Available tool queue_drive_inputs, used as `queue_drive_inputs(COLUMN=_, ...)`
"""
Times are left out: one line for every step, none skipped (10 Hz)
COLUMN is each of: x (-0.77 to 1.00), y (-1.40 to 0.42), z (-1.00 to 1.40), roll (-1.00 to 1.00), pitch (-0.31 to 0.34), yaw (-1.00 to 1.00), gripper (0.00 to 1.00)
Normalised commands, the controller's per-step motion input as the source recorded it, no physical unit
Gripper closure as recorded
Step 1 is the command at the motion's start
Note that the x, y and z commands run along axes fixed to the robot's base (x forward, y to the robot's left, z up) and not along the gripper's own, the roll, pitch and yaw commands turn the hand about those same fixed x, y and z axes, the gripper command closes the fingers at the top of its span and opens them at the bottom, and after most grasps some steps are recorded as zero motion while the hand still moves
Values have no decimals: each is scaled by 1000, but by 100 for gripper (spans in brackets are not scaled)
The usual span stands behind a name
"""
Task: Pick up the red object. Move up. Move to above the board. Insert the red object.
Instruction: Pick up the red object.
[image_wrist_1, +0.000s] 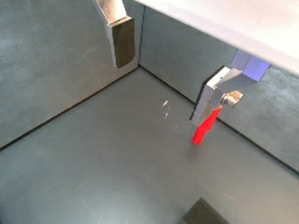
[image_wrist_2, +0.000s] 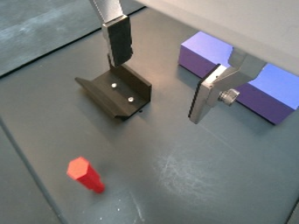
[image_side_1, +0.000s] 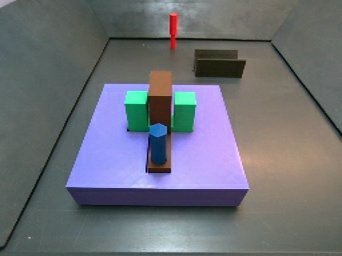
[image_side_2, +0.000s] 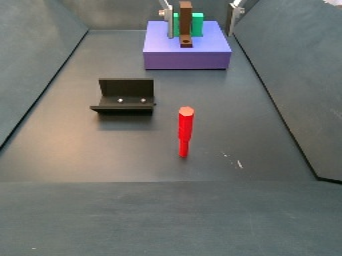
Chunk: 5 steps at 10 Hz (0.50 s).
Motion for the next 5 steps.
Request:
queue_drive_inputs(x=0, y=360, z=-57, roll=-150, pitch=0, yaw=0, gripper=0)
queue_drive_inputs(x=0, y=371, z=-66, roll=-177, pitch=-11, yaw=0, gripper=0)
queue_drive_inputs(x=0, y=389, z=-69, roll=-191, pitch=-11, yaw=0, gripper=0)
queue_drive_inputs(x=0, y=366, z=-77, roll=-177, pitch=-11, yaw=0, gripper=0)
queue_drive_inputs(x=0, y=286, z=-69, roll=-134, pitch=-3, yaw=0, gripper=0)
